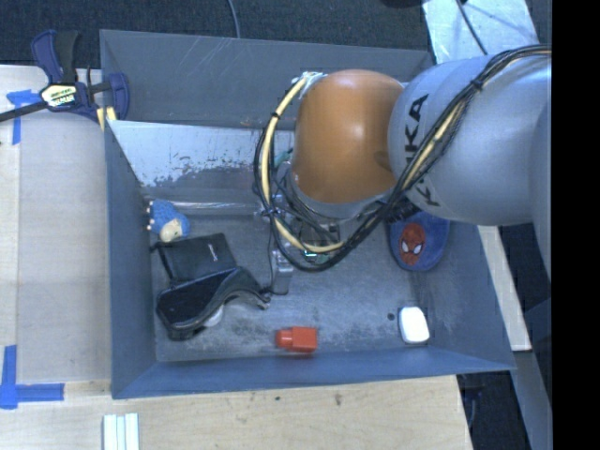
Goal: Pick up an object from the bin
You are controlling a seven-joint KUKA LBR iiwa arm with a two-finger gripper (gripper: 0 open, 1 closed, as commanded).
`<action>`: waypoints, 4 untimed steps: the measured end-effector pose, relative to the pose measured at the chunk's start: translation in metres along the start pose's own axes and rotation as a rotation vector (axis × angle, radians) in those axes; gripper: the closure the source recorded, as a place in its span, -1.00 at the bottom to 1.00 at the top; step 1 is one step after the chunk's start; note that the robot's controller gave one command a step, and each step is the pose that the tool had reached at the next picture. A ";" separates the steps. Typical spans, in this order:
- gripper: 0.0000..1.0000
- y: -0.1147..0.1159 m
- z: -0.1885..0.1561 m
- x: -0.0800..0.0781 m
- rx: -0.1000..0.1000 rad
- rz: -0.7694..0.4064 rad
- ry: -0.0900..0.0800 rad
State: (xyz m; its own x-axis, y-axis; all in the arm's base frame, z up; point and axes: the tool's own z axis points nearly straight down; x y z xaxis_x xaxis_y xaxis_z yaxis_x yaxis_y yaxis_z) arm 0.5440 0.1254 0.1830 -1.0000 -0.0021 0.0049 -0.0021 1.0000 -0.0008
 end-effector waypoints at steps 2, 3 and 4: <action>-1.00 0.113 0.083 -0.034 0.000 -0.026 -0.003; -1.00 0.097 0.076 -0.023 -0.001 0.100 -0.005; -1.00 0.102 0.111 -0.048 -0.003 0.309 0.004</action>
Offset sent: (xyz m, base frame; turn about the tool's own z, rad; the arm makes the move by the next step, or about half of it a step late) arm -0.0132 0.0714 -0.1130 -0.2039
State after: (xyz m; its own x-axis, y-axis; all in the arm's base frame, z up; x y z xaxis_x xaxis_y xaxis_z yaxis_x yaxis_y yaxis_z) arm 0.5912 0.2277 0.0719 -0.9532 0.3021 0.0086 0.3021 0.9533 -0.0004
